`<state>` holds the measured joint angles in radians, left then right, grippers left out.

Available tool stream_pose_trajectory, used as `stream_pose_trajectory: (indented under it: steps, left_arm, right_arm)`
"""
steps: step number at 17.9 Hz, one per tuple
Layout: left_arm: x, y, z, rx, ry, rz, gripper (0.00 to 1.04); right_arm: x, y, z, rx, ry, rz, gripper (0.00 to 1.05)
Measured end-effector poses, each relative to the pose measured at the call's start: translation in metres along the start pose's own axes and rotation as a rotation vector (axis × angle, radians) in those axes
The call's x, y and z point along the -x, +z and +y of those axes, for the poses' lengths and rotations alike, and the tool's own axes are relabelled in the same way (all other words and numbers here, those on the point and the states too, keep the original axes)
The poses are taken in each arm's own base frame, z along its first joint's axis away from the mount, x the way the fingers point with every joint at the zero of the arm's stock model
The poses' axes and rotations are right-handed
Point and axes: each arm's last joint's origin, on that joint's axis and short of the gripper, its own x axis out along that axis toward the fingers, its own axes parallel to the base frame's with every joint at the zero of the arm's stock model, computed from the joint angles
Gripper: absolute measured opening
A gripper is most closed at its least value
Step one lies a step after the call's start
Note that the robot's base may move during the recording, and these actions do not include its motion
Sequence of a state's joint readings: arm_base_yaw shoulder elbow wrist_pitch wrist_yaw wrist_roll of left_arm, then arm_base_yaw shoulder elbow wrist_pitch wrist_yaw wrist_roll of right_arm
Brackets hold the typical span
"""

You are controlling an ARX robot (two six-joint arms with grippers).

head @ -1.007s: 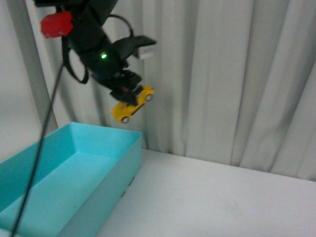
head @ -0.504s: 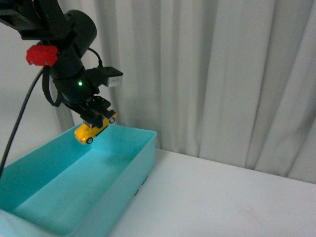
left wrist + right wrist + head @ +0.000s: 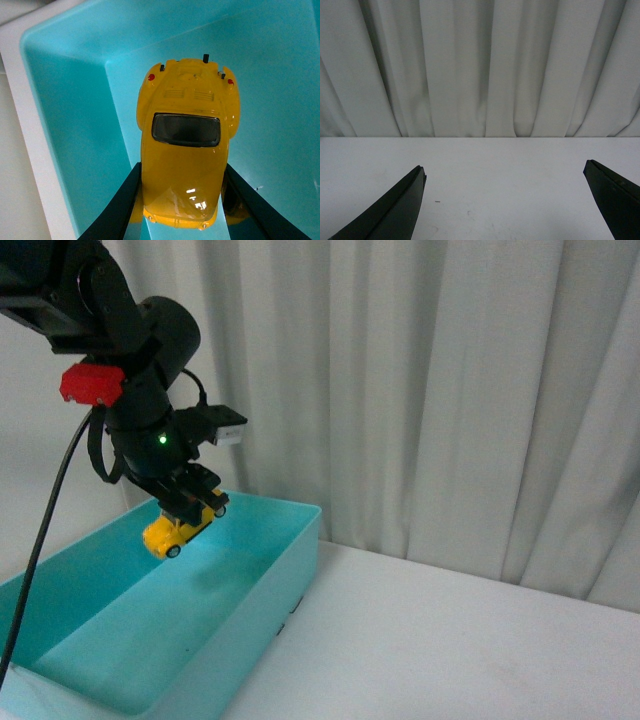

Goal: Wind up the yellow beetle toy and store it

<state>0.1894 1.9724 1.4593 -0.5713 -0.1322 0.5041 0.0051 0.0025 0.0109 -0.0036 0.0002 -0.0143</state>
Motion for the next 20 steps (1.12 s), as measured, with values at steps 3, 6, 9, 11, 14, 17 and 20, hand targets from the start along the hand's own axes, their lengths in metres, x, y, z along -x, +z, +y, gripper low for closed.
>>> stream_pose_trajectory:
  steps: [3,6,9,11,14,17,20]
  left_arm:
    - [-0.007,-0.002,-0.001,0.0,0.018,0.013,0.38]
    - [-0.024,-0.007,0.0,0.01,0.061,0.033,0.38]
    - [-0.041,-0.011,-0.003,0.015,0.09,0.057,0.38]
    - [-0.052,-0.017,-0.008,0.014,0.068,0.083,0.38]
    - [-0.07,-0.024,-0.017,0.005,0.039,0.111,0.38]
    - [-0.02,-0.012,-0.007,0.019,-0.03,-0.079,0.98]
    - [0.044,-0.016,0.008,-0.001,0.009,-0.265,0.98]
  right_arm:
    - [0.0,0.0,0.0,0.0,0.0,0.0,0.98]
    - [0.0,0.0,0.0,0.0,0.0,0.0,0.98]
    - [0.0,0.0,0.0,0.0,0.0,0.0,0.98]
    - [0.0,0.0,0.0,0.0,0.0,0.0,0.98]
    - [0.0,0.0,0.0,0.0,0.0,0.0,0.98]
    - [0.0,0.0,0.0,0.0,0.0,0.0,0.98]
    - [0.0,0.0,0.0,0.0,0.0,0.0,0.98]
